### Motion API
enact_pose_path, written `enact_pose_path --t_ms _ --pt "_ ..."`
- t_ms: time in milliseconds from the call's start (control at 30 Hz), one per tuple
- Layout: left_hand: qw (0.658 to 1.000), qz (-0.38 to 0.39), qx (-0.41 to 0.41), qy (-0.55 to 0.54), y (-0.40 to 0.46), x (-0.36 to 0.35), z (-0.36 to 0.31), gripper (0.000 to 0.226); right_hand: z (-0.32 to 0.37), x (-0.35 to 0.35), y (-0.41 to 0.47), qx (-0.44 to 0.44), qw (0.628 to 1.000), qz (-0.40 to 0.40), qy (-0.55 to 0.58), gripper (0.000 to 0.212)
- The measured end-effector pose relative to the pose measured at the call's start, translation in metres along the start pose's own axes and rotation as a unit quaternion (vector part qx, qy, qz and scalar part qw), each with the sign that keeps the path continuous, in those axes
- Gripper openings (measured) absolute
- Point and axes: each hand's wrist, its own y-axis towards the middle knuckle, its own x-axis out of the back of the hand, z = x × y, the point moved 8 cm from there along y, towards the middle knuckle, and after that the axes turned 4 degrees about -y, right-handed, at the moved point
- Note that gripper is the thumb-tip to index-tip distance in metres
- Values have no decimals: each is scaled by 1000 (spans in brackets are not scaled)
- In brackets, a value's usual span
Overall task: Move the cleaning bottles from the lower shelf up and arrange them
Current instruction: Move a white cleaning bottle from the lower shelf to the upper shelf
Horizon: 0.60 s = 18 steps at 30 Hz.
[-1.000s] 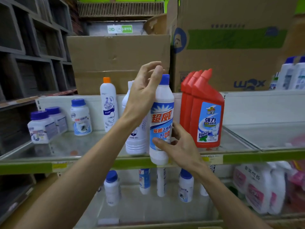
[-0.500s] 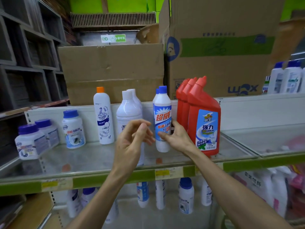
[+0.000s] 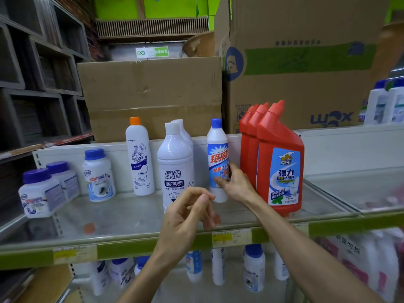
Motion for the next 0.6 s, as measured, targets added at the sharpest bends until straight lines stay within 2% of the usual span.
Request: enact_pose_path --t_ms 367,533,600 --pt "1000 -14 5 6 -18 17 0 18 -2 -5 4 -22 1000 1 -12 50" --pt "1000 0 11 13 -30 19 -6 18 1 -1 1 -42 998 -7 -45 44" --pt "1000 5 16 3 -35 20 -5 18 3 6 -4 -58 996 -34 -58 51"
